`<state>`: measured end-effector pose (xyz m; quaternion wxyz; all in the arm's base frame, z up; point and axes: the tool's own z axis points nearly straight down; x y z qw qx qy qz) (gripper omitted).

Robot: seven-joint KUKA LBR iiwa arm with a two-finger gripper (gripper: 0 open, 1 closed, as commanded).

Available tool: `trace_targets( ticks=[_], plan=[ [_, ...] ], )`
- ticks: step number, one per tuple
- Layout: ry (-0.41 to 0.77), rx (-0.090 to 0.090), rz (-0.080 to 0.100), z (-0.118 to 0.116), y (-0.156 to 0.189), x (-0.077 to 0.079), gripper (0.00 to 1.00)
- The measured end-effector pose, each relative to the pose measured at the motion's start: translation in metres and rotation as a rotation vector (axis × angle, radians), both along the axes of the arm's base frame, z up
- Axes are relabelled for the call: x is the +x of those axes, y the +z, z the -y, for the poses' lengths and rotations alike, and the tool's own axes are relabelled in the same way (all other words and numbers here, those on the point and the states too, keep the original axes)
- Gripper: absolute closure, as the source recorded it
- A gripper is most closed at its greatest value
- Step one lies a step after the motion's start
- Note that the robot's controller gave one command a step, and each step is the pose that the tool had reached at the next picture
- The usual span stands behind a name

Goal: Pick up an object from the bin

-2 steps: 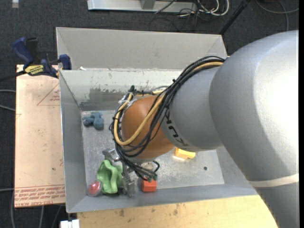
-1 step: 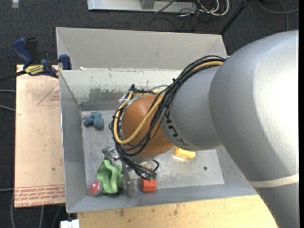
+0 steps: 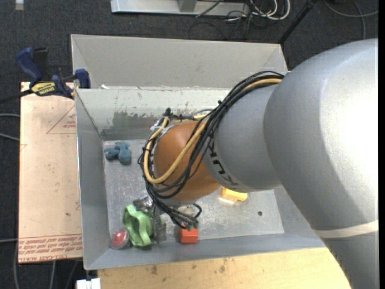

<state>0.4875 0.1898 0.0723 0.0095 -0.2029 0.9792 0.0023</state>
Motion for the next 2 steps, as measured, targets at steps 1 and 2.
trace_targets(
  ticks=[1, 2],
  plan=[
    [-0.002, -0.005, -0.01, -0.001, 0.092, 0.002, 1.0],
    [-0.004, -0.006, -0.013, -0.002, 0.113, 0.003, 1.0]
  ],
)
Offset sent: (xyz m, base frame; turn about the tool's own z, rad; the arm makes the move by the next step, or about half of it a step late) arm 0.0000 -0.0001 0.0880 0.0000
